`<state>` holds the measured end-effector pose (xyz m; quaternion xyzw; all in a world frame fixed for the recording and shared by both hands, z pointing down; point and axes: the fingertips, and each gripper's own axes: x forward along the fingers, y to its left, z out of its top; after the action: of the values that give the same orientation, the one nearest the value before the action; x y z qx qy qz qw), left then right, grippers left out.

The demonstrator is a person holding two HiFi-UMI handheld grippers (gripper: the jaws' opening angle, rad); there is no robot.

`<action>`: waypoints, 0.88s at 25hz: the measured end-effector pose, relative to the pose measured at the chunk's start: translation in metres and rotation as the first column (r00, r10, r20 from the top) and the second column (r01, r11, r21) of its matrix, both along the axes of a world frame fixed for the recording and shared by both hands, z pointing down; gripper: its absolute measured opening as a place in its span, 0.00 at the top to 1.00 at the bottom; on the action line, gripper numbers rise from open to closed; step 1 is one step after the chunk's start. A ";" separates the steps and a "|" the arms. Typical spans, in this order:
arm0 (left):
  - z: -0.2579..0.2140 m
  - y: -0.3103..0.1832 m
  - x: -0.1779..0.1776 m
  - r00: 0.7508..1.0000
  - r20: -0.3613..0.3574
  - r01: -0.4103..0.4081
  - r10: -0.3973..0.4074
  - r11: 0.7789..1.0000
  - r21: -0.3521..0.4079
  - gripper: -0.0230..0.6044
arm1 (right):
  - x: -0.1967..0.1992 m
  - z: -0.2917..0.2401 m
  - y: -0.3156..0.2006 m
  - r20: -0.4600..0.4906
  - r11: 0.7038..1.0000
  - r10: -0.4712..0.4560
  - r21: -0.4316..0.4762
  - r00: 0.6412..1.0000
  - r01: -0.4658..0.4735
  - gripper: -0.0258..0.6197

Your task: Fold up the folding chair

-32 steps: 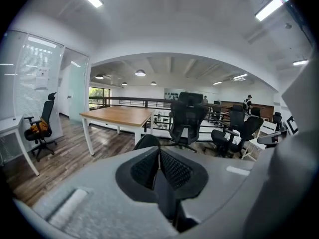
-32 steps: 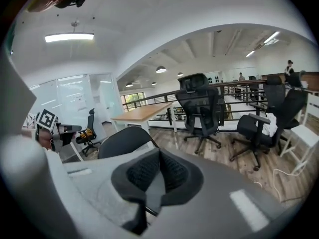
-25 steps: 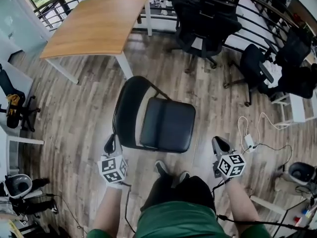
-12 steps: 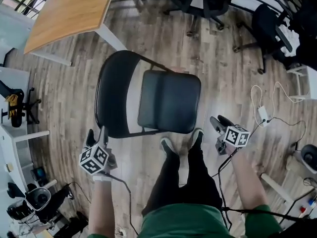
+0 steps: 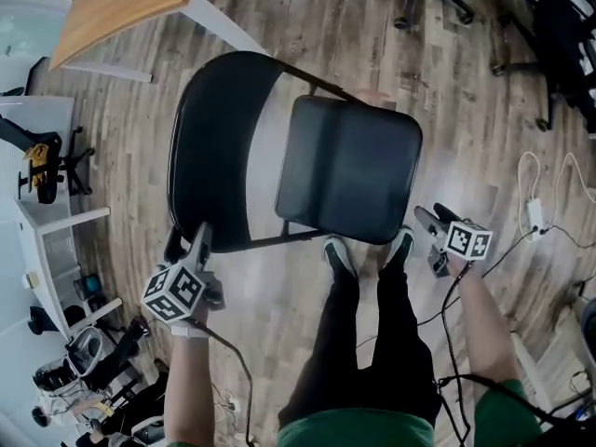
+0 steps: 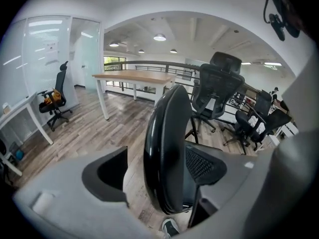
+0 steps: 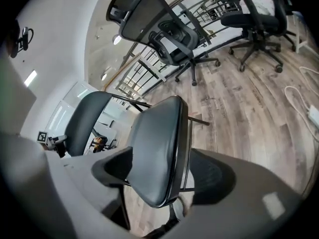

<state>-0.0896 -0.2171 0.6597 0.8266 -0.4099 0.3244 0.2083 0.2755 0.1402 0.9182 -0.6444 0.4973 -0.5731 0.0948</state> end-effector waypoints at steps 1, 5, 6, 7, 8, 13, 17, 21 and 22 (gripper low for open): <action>0.004 -0.005 -0.002 1.000 -0.016 0.014 -0.014 1.000 -0.010 0.40 | -0.002 0.011 -0.005 0.014 1.000 0.001 0.003 1.000 -0.001 0.41; 0.008 -0.011 0.003 0.998 -0.051 0.021 -0.021 1.000 -0.004 0.41 | -0.002 0.047 -0.024 0.063 0.999 0.000 0.036 0.998 -0.002 0.38; 0.007 -0.010 0.005 0.999 -0.048 0.010 -0.010 1.000 0.009 0.41 | -0.002 0.053 -0.028 0.076 0.999 0.004 0.047 0.997 -0.007 0.35; 0.006 -0.009 0.008 0.999 -0.043 -0.001 0.002 1.000 0.024 0.42 | -0.001 0.059 -0.032 0.088 0.998 0.008 0.060 0.996 -0.013 0.32; 0.005 -0.008 0.010 0.999 -0.036 -0.009 0.010 0.999 0.040 0.46 | 0.000 0.064 -0.036 0.100 0.997 0.010 0.074 0.995 -0.017 0.31; 0.008 -0.008 0.013 1.000 0.000 -0.014 0.014 0.996 0.089 0.57 | -0.007 0.093 -0.059 0.147 0.995 -0.018 0.098 0.989 0.003 0.29; 0.013 -0.007 0.012 1.000 0.004 -0.008 0.008 0.997 0.076 0.58 | -0.017 0.120 -0.060 0.174 0.996 -0.020 0.085 0.984 0.006 0.29; 0.012 -0.008 0.011 1.000 0.000 -0.009 0.009 0.997 0.079 0.58 | -0.024 0.130 -0.072 0.235 0.991 -0.017 0.134 0.972 -0.015 0.29; 0.012 -0.009 0.011 1.000 0.000 -0.009 0.009 0.997 0.082 0.58 | -0.025 0.131 -0.074 0.247 0.990 -0.018 0.141 0.969 -0.017 0.29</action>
<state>-0.0787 -0.2260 0.6720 0.8364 -0.4190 0.3082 0.1729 0.2506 0.0658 1.0492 -0.5594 0.5213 -0.6121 0.2016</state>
